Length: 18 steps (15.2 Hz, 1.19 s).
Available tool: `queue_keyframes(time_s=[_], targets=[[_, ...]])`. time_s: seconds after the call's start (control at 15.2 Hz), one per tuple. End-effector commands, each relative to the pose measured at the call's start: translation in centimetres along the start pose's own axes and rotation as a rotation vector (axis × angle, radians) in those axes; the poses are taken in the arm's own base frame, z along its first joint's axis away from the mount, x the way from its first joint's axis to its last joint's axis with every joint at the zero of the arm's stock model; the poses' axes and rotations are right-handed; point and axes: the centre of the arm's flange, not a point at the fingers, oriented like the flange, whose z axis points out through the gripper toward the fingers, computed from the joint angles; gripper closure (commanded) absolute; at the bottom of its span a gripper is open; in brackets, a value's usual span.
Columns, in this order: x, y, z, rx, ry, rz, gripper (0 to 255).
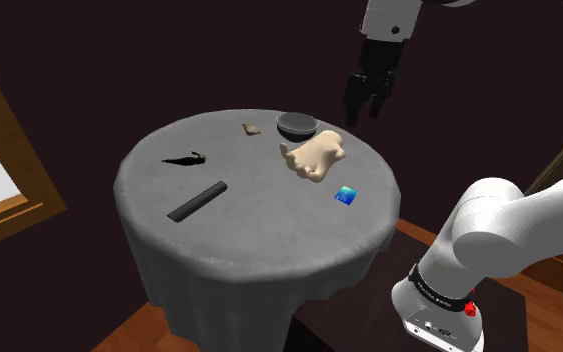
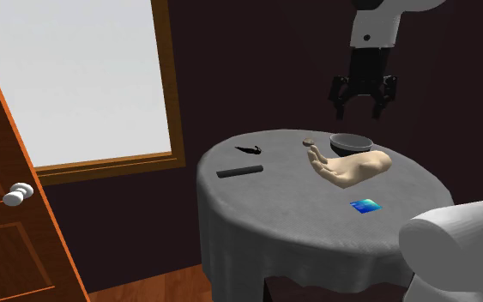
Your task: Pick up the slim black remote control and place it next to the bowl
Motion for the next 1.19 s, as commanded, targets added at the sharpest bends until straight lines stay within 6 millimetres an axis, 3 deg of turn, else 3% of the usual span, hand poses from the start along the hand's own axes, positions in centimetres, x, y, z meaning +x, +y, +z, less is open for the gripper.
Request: queue_keyframes(time_s=[0.0,0.53,1.12], targets=[[0.0,0.0,0.0,0.0,0.0,0.0,0],[1.4,-9.6,5.1,-0.032,0.043,0.281,0],[6.3,-19.2,11.0,-0.068,0.092,0.598,0]])
